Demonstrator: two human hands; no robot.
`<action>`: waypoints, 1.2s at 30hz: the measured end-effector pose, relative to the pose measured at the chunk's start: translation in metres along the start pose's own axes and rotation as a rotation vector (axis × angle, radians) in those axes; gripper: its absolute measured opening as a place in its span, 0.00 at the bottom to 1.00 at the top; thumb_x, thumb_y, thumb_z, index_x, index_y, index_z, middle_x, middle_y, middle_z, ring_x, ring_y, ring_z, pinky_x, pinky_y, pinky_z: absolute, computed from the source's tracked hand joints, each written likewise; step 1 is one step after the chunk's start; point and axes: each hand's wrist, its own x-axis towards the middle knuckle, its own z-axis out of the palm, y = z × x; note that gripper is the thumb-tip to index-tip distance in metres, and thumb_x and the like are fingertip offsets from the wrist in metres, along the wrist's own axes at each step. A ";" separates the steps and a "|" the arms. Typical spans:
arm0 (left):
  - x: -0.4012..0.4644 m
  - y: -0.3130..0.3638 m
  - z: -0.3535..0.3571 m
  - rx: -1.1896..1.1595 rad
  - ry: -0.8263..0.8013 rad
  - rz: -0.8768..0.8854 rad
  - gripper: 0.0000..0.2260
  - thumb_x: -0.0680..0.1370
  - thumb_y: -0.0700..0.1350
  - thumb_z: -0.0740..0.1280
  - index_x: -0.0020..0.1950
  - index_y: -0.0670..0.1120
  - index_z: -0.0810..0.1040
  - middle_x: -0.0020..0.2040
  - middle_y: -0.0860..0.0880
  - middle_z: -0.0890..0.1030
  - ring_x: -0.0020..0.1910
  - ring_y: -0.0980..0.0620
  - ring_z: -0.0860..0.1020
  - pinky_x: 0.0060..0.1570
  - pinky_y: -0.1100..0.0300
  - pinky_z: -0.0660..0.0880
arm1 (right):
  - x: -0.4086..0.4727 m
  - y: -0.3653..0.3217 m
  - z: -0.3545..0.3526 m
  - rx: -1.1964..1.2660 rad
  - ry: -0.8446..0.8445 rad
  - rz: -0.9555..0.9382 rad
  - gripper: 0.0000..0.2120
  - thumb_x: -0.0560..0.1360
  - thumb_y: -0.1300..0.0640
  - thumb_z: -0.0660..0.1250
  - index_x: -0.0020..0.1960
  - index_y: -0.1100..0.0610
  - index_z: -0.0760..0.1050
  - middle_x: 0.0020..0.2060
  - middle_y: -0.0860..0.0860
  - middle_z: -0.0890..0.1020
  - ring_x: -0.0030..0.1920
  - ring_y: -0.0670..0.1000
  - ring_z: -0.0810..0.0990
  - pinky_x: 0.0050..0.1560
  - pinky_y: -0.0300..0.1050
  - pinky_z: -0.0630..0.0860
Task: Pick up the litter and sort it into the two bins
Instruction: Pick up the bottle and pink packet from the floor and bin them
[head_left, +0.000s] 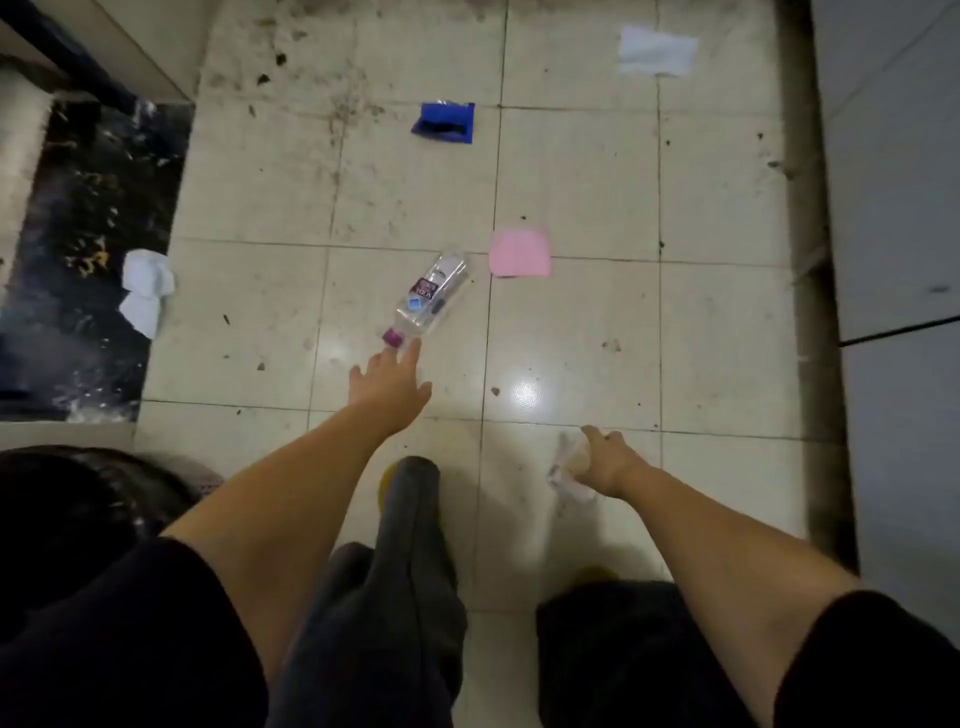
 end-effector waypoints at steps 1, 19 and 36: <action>0.014 -0.003 0.011 -0.001 0.002 0.010 0.28 0.80 0.53 0.58 0.77 0.50 0.52 0.75 0.41 0.64 0.73 0.41 0.64 0.73 0.40 0.60 | 0.016 0.000 0.008 0.017 -0.001 0.017 0.38 0.75 0.49 0.66 0.77 0.48 0.48 0.76 0.58 0.53 0.73 0.64 0.61 0.70 0.58 0.66; 0.165 -0.033 0.090 -0.487 0.009 -0.294 0.48 0.73 0.47 0.71 0.77 0.54 0.36 0.69 0.37 0.67 0.63 0.38 0.73 0.57 0.40 0.78 | 0.122 0.015 0.032 0.033 0.325 0.011 0.10 0.77 0.62 0.62 0.59 0.59 0.72 0.59 0.57 0.75 0.59 0.54 0.75 0.60 0.42 0.71; 0.127 -0.056 0.015 -0.746 0.426 -0.287 0.09 0.79 0.50 0.62 0.47 0.44 0.72 0.34 0.50 0.72 0.32 0.53 0.70 0.31 0.64 0.68 | 0.238 -0.176 -0.157 -0.159 0.383 -0.382 0.13 0.76 0.63 0.62 0.52 0.51 0.82 0.79 0.47 0.44 0.78 0.58 0.42 0.76 0.64 0.51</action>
